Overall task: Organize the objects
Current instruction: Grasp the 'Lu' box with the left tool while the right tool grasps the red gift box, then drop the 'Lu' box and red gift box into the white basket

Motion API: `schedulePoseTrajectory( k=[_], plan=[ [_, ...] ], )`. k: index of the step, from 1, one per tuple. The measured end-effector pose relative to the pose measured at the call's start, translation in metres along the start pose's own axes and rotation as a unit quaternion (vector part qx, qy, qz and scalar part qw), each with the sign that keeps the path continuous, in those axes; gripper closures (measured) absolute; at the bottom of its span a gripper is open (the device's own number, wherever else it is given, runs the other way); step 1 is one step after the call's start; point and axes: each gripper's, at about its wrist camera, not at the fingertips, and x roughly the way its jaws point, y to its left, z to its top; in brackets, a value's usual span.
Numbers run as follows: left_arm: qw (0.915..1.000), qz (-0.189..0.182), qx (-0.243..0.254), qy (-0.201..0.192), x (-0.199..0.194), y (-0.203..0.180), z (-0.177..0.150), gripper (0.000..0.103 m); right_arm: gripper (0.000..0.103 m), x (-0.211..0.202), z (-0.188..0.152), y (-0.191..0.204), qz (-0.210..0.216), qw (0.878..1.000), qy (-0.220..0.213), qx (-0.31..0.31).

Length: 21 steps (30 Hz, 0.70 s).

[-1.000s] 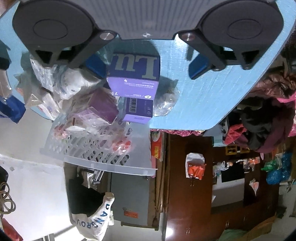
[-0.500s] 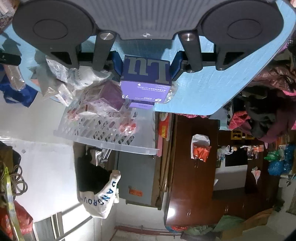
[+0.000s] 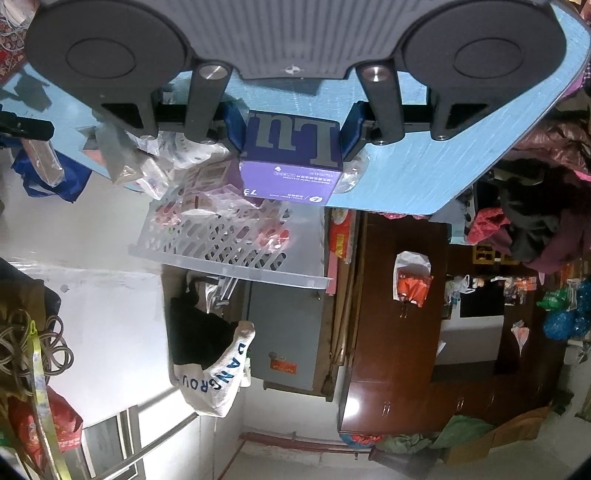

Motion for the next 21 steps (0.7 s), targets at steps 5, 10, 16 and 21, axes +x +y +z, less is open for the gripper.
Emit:
schedulePoseTrajectory(
  k=[5,10,16,21],
  plan=[
    [1.0000,-0.004,-0.005,-0.002,-0.001,0.002,0.000,0.047,0.042,0.002,0.000,-0.003,0.002,1.000,0.000,0.007],
    [0.9994,-0.016,-0.027,-0.015,-0.006,0.005,0.015,0.047,0.043,-0.006,0.014,-0.001,0.048,0.998,-0.017,0.023],
    [0.9968,-0.056,-0.028,-0.049,0.023,-0.006,0.096,0.047,0.043,0.019,0.090,0.015,0.090,0.994,-0.051,-0.026],
    [0.9982,-0.058,-0.016,0.003,0.113,-0.032,0.168,0.047,0.043,0.103,0.166,0.014,0.054,0.996,-0.029,-0.058]
  ],
)
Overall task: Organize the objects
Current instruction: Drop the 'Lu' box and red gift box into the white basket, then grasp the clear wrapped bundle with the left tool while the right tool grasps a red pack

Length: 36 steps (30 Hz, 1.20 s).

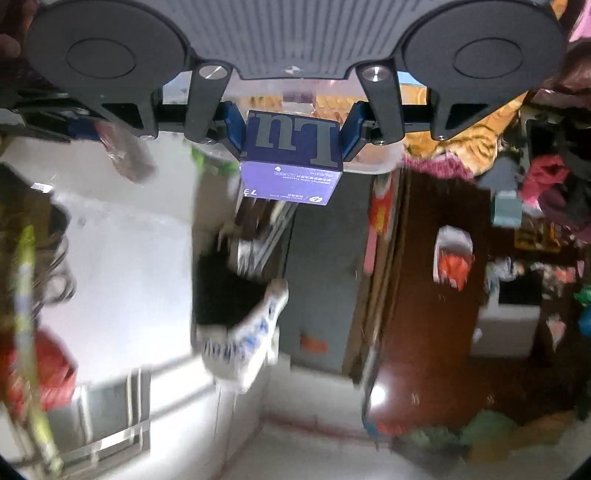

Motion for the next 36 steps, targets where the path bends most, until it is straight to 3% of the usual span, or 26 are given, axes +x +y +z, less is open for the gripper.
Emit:
schedulePoseTrajectory(
  k=[2,4,7,8,9,10,12,17,21,25,27,31,36],
  plan=[
    [0.9991,0.019,-0.012,0.035,0.032,0.000,0.005,0.047,0.043,0.035,0.009,-0.007,-0.003,0.999,0.037,0.001],
    [0.9976,0.012,-0.020,0.065,0.055,0.002,0.001,0.047,0.043,0.060,0.008,-0.004,-0.015,0.998,0.063,-0.014],
    [0.9969,0.019,-0.015,0.074,0.070,0.002,-0.006,0.043,0.040,0.081,0.003,0.002,-0.023,0.996,0.082,-0.038],
    [0.9962,0.020,-0.012,0.083,0.076,0.002,-0.007,0.027,0.034,0.083,0.002,0.002,-0.025,0.996,0.080,-0.041],
    [0.9954,0.021,-0.016,0.092,0.078,0.004,-0.007,0.007,0.016,0.084,0.002,0.001,-0.025,0.995,0.083,-0.042],
    [0.9947,0.020,-0.022,0.099,0.079,0.006,-0.007,0.003,0.008,0.084,0.001,0.001,-0.029,0.995,0.084,-0.045],
    [0.9961,0.010,-0.021,0.085,0.063,0.009,-0.012,0.003,0.006,0.068,0.002,0.001,-0.046,0.995,0.069,-0.048],
    [0.9998,-0.002,-0.016,0.009,-0.016,0.012,-0.046,0.000,0.000,-0.009,-0.027,-0.006,-0.026,0.999,0.037,-0.029],
    [0.9989,-0.008,-0.038,-0.025,-0.065,0.027,-0.087,0.000,0.000,-0.042,-0.087,-0.029,-0.017,0.994,0.107,0.019],
    [0.9961,0.005,-0.088,-0.001,-0.082,0.051,-0.111,0.000,0.000,-0.055,-0.127,-0.046,-0.031,0.988,0.137,0.063],
    [0.9962,0.020,-0.084,0.013,-0.081,0.056,-0.115,0.000,0.000,-0.053,-0.129,-0.047,-0.037,0.986,0.145,0.070],
    [0.9903,0.112,-0.048,0.066,-0.068,0.064,-0.114,0.001,0.000,-0.039,-0.123,-0.037,-0.054,0.984,0.162,0.046],
    [0.9853,0.095,-0.055,0.131,-0.042,0.095,-0.097,0.007,0.013,-0.029,-0.127,-0.039,-0.045,0.981,0.182,0.043]
  ],
)
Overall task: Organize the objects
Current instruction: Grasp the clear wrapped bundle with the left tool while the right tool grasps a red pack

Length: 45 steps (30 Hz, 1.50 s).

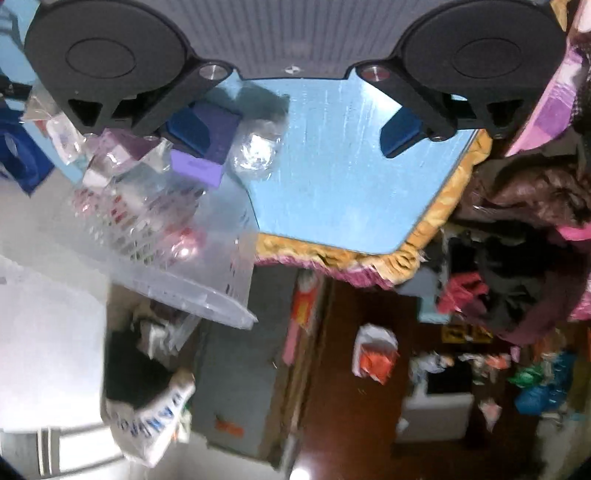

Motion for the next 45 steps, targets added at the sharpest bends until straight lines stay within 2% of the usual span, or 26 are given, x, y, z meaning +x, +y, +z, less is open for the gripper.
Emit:
schedulePoseTrajectory(
  k=[4,6,7,13,15,16,22,23,24,26,28,35,40,42,45],
  plan=[
    [0.9988,0.002,0.031,0.038,0.022,0.004,0.013,0.008,0.022,0.003,0.002,0.001,-0.006,1.000,0.006,-0.007],
    [0.9969,-0.023,0.042,0.062,0.035,0.005,0.014,0.010,0.025,0.008,0.003,0.001,-0.005,1.000,0.015,-0.013],
    [0.9959,-0.032,0.043,0.073,0.040,0.005,0.012,0.010,0.032,0.012,0.003,0.001,-0.002,1.000,0.021,-0.013],
    [0.9952,-0.032,0.067,0.064,0.044,-0.007,0.003,0.016,0.046,0.014,0.000,-0.003,0.012,1.000,0.025,-0.003],
    [0.9949,-0.037,0.071,0.061,0.040,-0.009,0.000,0.028,0.046,0.013,0.000,-0.002,0.011,1.000,0.023,-0.005],
    [0.9946,-0.041,0.073,0.061,0.038,-0.011,-0.001,0.031,0.047,0.013,0.000,-0.003,0.013,1.000,0.023,-0.004],
    [0.9926,-0.056,0.087,0.063,0.036,-0.017,-0.005,0.032,0.046,0.014,0.001,-0.005,0.019,1.000,0.024,0.003],
    [0.9921,-0.056,0.093,0.063,0.036,-0.018,-0.006,0.038,0.046,0.015,0.002,-0.004,0.017,1.000,0.024,0.002],
    [0.9919,-0.055,0.096,0.062,0.035,-0.019,-0.006,0.049,0.048,0.015,0.002,-0.004,0.015,1.000,0.023,0.001],
    [0.9918,-0.060,0.095,0.061,0.034,-0.019,-0.006,0.056,0.050,0.014,0.001,-0.003,0.009,1.000,0.020,-0.003],
    [0.9919,-0.071,0.087,0.059,0.034,-0.017,-0.006,0.056,0.051,0.012,0.000,-0.003,0.008,1.000,0.013,-0.003],
    [0.9920,-0.114,0.055,0.004,0.016,-0.002,-0.007,0.056,0.051,-0.012,-0.009,-0.010,0.005,0.997,-0.070,0.022],
    [0.9902,-0.125,0.050,-0.038,0.002,-0.002,-0.006,0.056,0.052,-0.026,-0.013,-0.015,0.007,0.991,-0.127,0.041],
    [0.9879,-0.135,0.053,-0.053,-0.011,-0.004,0.000,0.057,0.052,-0.034,-0.013,-0.013,-0.004,0.988,-0.150,0.037],
    [0.9811,-0.166,0.019,-0.098,-0.040,-0.005,0.027,0.057,0.052,-0.055,0.008,-0.006,-0.005,0.983,-0.181,0.034]
  ],
)
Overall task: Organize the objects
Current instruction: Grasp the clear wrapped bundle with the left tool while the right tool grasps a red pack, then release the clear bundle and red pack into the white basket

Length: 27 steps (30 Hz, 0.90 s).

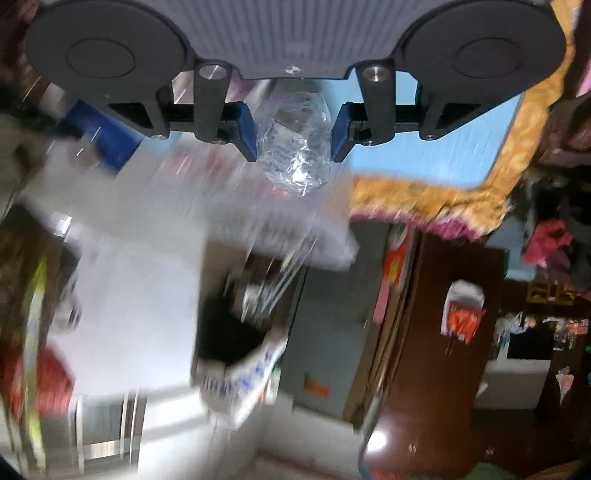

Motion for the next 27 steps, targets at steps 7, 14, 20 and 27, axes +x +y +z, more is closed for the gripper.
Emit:
schedulePoseTrajectory(
  k=[7,14,20,27],
  plan=[
    [0.9994,0.020,0.026,-0.006,0.062,-0.068,0.108,0.056,0.051,0.061,0.112,0.042,0.018,0.998,0.010,-0.067],
    [0.9950,0.076,0.016,0.062,0.147,-0.074,0.104,0.026,0.040,0.147,0.125,0.051,0.017,0.992,0.079,-0.098],
    [0.9954,0.063,0.049,0.053,0.111,-0.075,0.085,0.001,0.000,0.116,0.101,0.044,0.022,0.992,0.077,-0.093],
    [0.9940,0.075,0.047,0.064,0.057,-0.054,0.036,0.000,0.000,0.072,0.046,0.018,0.046,0.993,0.108,-0.029]
  ],
)
